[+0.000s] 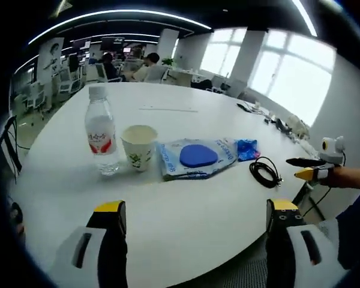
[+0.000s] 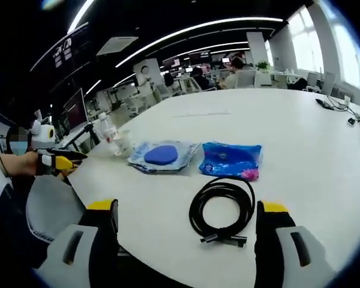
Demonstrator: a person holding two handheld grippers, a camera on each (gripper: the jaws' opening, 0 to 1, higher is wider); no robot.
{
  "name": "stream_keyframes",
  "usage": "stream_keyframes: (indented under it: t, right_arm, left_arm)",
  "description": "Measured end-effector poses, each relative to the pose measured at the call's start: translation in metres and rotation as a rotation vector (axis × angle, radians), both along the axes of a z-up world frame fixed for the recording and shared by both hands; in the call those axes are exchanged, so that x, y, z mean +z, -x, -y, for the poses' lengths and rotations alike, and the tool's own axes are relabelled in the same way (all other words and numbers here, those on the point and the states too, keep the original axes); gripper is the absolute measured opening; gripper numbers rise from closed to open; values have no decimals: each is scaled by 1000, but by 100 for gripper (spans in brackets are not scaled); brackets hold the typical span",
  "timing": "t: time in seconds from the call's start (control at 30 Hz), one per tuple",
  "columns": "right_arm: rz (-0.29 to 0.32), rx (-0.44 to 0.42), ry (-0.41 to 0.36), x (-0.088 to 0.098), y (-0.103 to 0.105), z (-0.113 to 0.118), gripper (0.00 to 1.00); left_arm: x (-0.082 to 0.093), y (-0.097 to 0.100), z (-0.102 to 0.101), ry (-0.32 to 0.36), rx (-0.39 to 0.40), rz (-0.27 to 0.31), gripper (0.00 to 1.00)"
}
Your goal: Arrange the tabletop items into an orderly group along one side of the table until the central work area is clear of visible clutter.
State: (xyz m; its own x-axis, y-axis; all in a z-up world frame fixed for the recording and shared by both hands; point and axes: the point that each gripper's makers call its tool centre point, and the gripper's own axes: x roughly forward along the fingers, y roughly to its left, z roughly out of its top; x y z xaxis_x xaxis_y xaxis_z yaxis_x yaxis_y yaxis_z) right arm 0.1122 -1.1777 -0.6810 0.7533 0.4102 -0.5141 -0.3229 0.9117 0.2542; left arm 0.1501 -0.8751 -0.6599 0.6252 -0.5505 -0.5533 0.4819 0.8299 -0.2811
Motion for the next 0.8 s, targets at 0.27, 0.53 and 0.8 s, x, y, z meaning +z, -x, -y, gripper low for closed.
stream_keyframes:
  t: [0.27,0.53,0.8]
  right_arm:
    - [-33,-19,-13,-7,15,-9,94]
    - [-33,-35,-6,-3,17,-13,94]
    - [-2,-53,9,9,16,-12,95]
  left_arm:
    - [5,9,-29,7,35,12,93]
    - [7,15,-38,30,19,14,93]
    - [10,16,-45,39,-2,19,93]
